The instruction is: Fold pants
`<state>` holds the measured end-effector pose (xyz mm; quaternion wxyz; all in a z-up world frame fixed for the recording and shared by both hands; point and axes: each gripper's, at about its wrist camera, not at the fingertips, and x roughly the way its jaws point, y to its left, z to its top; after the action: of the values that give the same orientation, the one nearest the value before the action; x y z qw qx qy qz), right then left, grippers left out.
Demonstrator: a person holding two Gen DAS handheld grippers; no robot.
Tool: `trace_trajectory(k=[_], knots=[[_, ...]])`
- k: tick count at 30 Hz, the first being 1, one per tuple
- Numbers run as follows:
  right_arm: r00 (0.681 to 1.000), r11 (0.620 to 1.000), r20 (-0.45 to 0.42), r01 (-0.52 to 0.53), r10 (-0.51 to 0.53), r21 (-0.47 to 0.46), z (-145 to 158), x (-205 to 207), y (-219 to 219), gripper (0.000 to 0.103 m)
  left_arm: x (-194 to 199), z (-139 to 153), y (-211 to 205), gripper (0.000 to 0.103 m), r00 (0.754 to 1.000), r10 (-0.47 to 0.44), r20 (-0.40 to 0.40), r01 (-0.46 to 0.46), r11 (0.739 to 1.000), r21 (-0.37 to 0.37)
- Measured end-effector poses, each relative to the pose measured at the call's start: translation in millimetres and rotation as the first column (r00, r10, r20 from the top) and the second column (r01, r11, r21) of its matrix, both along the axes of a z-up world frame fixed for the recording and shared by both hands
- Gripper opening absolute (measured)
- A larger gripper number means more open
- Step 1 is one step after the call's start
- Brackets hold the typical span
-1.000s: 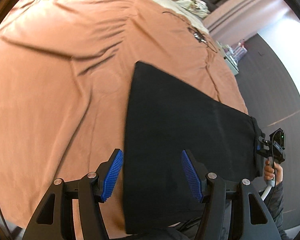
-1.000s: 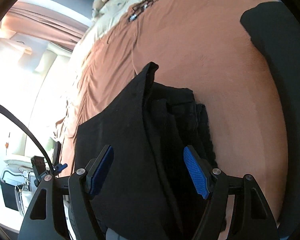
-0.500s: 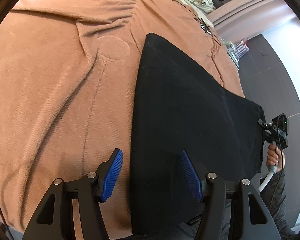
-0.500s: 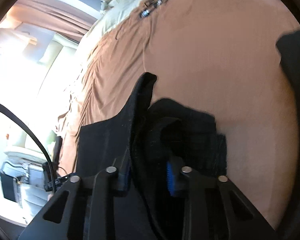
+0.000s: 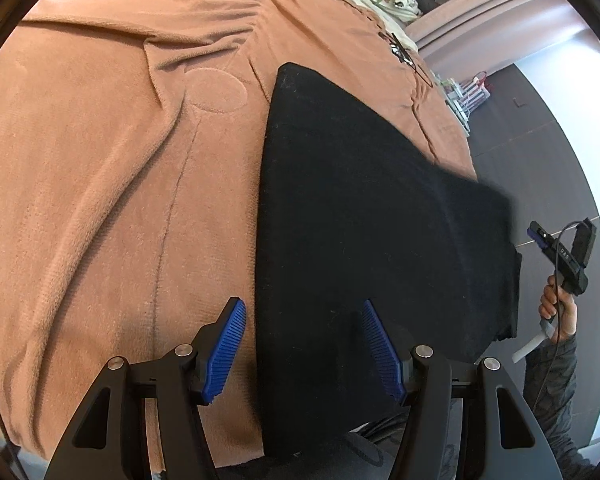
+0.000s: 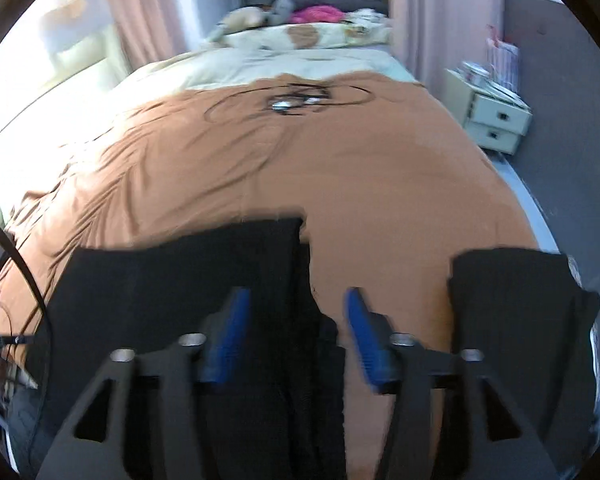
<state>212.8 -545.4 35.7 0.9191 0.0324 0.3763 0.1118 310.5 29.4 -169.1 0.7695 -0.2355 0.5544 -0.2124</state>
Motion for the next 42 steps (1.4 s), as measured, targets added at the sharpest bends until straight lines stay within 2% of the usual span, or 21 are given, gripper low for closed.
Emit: trace_trajectory(k=[2,6,7,9,12,18,20,22,26,27,28,29,32,36,42], knots=[[1.0,0.998,-0.03,0.008,-0.006,0.07,-8,-1,-11,0.062,0,1,0,0.062,1.0,-0.001,0.003,0.001,1.0,-0.004],[0.996,0.994,-0.087,0.025,-0.016,0.11,-25,-5,-32,0.062,0,2,1,0.062,1.0,0.004,0.004,-0.004,1.0,0.001],[0.994,0.993,-0.107,0.028,-0.016,0.116,-34,-9,-35,0.062,0,1,3,0.062,1.0,0.008,0.001,-0.008,1.0,-0.002],[0.991,0.992,-0.137,0.027,-0.01,0.127,-23,-2,-31,0.062,0,0,5,0.062,1.0,0.011,-0.001,-0.011,1.0,-0.005],[0.984,0.991,-0.177,0.004,0.02,0.133,-27,-7,-32,0.062,1,-3,7,0.062,1.0,0.017,-0.006,-0.017,1.0,-0.022],[0.964,0.99,-0.257,-0.028,0.063,0.136,-52,-4,-32,0.062,8,-9,9,0.061,0.999,0.028,-0.017,-0.029,0.998,-0.057],[0.959,0.988,-0.275,-0.034,0.075,0.153,-58,1,-33,0.062,11,-12,9,0.057,0.999,0.031,-0.024,-0.032,0.997,-0.069],[0.956,0.983,-0.28,-0.036,0.085,0.178,-60,8,-36,0.061,15,-14,8,0.048,0.999,0.031,-0.025,-0.033,0.996,-0.078],[0.956,0.978,-0.269,-0.062,0.115,0.197,-60,26,-38,0.062,21,-19,4,0.04,0.999,0.04,-0.028,-0.042,0.995,-0.093],[0.957,0.978,-0.265,-0.068,0.119,0.195,-62,29,-37,0.061,23,-19,2,0.033,0.999,0.042,-0.03,-0.045,0.995,-0.094],[0.958,0.978,-0.258,-0.071,0.122,0.198,-62,32,-38,0.056,24,-19,1,0.029,0.999,0.043,-0.031,-0.046,0.995,-0.084],[0.96,0.977,-0.251,-0.07,0.12,0.199,-62,34,-38,0.045,24,-18,0,0.027,0.999,0.042,-0.026,-0.044,0.996,-0.076],[0.969,0.983,-0.226,-0.058,0.097,0.171,-58,35,-38,0.021,20,-8,1,0.017,0.999,0.038,0.003,-0.038,0.997,-0.061],[0.977,0.992,-0.195,-0.06,0.082,0.115,-48,27,-30,0.013,17,13,-2,0.012,0.998,0.029,0.048,-0.026,0.998,-0.061],[0.988,0.998,-0.154,-0.014,0.004,-0.069,-24,13,-9,0.009,17,31,-14,0.014,0.997,-0.004,0.074,0.008,0.998,-0.058]])
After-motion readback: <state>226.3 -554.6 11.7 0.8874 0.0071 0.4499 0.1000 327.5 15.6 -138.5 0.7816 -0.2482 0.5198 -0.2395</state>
